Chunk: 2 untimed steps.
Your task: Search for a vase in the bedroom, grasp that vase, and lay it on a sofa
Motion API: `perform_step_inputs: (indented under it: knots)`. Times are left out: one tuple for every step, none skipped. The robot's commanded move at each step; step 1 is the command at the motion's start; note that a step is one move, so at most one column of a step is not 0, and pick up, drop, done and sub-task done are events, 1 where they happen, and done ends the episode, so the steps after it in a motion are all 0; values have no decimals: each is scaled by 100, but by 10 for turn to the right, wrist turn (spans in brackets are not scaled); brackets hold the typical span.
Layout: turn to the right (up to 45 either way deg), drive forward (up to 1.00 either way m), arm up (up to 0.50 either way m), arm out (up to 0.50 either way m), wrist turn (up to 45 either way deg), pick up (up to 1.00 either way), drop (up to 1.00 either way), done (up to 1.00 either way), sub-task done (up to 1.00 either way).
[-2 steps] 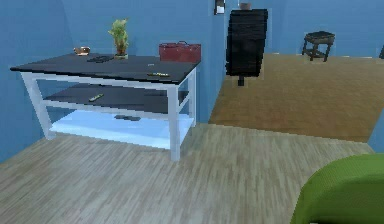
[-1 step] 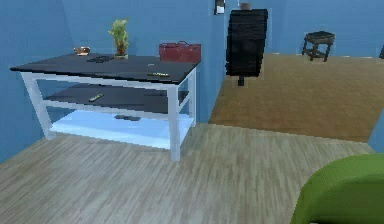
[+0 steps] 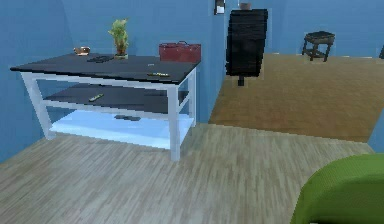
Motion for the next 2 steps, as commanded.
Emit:
perform_step_inputs:
  knots:
    - [0, 0, 10, 0, 0, 0, 0, 0, 0]
    - [0, 0, 0, -8, 0, 0, 0, 0, 0]
